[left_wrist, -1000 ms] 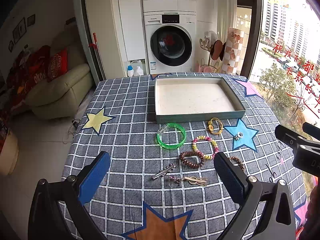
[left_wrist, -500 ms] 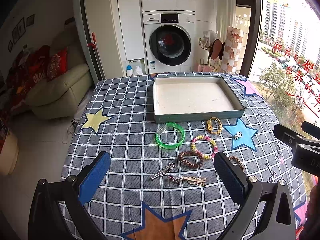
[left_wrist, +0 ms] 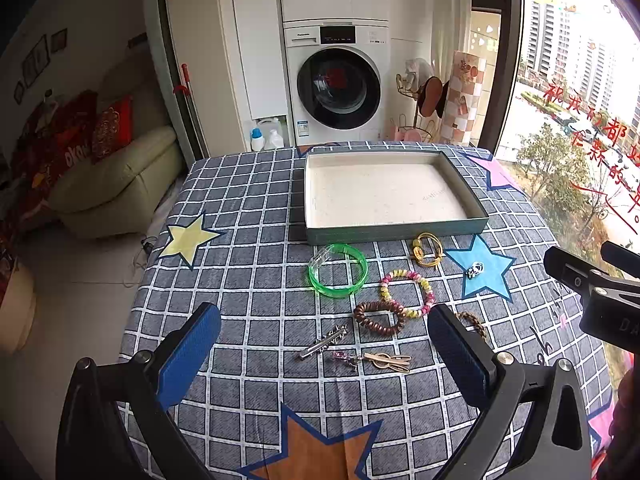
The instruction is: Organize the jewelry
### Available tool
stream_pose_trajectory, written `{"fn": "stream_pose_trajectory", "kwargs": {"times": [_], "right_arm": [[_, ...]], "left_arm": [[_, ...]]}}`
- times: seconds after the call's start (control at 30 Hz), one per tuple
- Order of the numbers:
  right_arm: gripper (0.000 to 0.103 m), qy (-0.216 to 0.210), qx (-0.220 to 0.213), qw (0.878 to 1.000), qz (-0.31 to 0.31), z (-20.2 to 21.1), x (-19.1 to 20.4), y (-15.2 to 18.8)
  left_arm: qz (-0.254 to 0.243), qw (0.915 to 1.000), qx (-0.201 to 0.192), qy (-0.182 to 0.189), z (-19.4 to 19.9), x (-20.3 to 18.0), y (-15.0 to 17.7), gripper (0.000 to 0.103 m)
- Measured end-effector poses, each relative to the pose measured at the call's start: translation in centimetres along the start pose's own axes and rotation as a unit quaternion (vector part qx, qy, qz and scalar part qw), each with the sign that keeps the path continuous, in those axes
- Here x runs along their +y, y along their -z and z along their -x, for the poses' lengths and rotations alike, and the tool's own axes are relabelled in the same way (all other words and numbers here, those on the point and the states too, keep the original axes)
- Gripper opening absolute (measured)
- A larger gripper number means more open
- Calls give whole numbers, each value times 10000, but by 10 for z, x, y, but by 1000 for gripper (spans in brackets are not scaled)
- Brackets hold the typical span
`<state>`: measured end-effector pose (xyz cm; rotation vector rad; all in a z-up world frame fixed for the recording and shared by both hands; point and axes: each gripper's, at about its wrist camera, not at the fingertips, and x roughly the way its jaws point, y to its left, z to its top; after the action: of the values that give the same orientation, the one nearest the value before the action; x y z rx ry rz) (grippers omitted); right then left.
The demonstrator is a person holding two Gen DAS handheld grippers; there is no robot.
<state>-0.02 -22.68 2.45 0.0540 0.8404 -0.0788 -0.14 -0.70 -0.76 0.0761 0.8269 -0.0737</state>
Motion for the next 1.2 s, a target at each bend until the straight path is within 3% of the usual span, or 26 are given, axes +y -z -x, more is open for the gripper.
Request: {"fn": "stream_pose_trajectory", "kwargs": {"times": [0.47, 0.9, 1.2], "right_arm": [[103, -38, 113, 9999, -51, -1, 4, 0], [103, -591, 1450, 9870, -371, -61, -7, 15], [103, -242, 2136, 9750, -562, -112, -30, 3]], "left_arm": [[-27, 9998, 200, 82, -12, 1, -1, 103], [215, 9919, 1248, 61, -78, 24, -7, 103], [458, 9843, 1706, -63, -140, 37, -14, 103]]}}
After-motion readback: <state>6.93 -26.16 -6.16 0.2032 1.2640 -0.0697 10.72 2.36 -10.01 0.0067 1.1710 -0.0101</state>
